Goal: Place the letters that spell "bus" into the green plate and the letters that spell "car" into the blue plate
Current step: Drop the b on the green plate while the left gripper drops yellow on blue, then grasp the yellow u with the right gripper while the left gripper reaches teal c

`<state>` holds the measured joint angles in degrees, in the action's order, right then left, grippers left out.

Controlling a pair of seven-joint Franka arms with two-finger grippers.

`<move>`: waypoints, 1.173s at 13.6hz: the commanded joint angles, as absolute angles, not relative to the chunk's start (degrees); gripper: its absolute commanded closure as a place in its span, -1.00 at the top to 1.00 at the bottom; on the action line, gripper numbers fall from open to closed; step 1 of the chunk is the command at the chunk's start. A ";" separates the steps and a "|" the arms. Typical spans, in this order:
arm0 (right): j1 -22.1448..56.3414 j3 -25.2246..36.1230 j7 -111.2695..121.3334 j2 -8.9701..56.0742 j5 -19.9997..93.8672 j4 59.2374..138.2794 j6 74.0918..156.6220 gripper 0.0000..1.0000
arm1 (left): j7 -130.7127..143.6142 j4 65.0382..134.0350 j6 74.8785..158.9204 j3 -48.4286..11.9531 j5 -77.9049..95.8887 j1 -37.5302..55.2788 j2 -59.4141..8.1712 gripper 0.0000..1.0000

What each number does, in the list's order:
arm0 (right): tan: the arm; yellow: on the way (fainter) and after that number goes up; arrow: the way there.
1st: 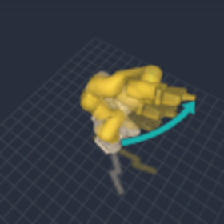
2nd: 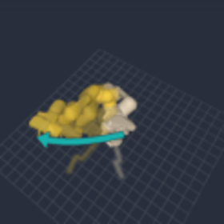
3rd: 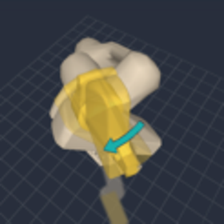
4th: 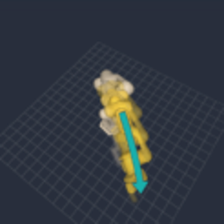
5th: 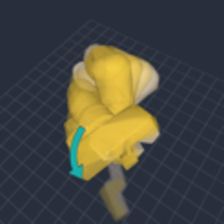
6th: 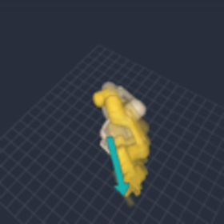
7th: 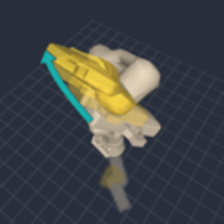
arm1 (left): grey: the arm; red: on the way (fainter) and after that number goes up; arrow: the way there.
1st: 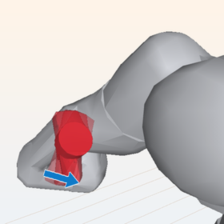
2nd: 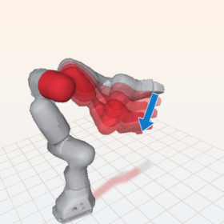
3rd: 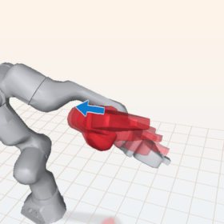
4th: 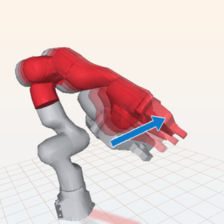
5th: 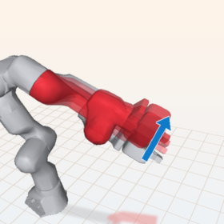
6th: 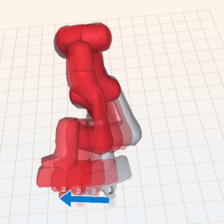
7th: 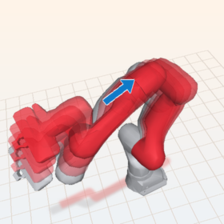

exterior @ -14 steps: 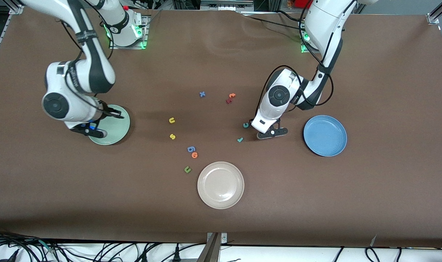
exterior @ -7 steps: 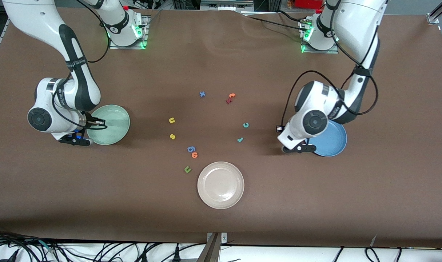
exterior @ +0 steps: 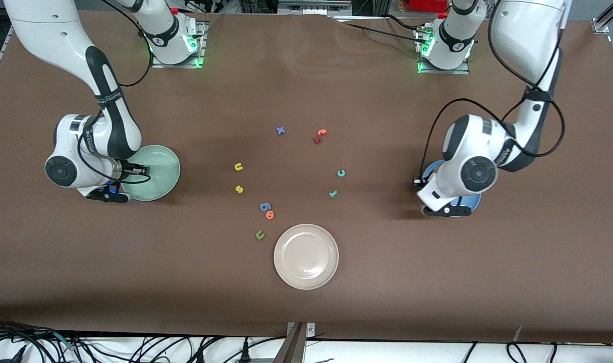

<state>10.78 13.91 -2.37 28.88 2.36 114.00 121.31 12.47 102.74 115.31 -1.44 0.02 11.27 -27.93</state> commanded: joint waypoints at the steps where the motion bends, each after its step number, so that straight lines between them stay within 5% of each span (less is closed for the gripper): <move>1: 10.90 13.36 -3.16 27.35 2.72 113.20 120.50 0.98 | 9.32 106.95 118.19 -2.11 -1.23 8.62 -25.06 -0.77; 9: 13.18 0.64 -23.95 22.50 3.25 108.73 114.60 0.98 | 8.70 124.18 136.65 -2.11 -1.23 6.24 -18.72 -0.72; 10: 13.27 -1.30 -28.26 22.85 3.25 108.37 115.04 0.98 | 8.70 124.71 137.54 -2.11 -1.23 6.24 -18.72 -0.56; 12: 13.97 -4.38 -35.47 23.46 3.25 108.10 116.88 0.98 | 8.61 124.54 137.03 -2.11 -1.23 6.24 -18.81 0.99; 16: 19.15 -4.92 -40.00 26.27 2.82 108.81 122.15 0.98 | 9.05 123.40 135.18 -2.46 -1.23 6.42 -17.93 1.00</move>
<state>17.50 -4.98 -39.55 24.53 2.54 108.99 119.78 9.47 122.96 136.46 -1.72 0.02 7.00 -20.11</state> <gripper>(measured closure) 0.009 0.273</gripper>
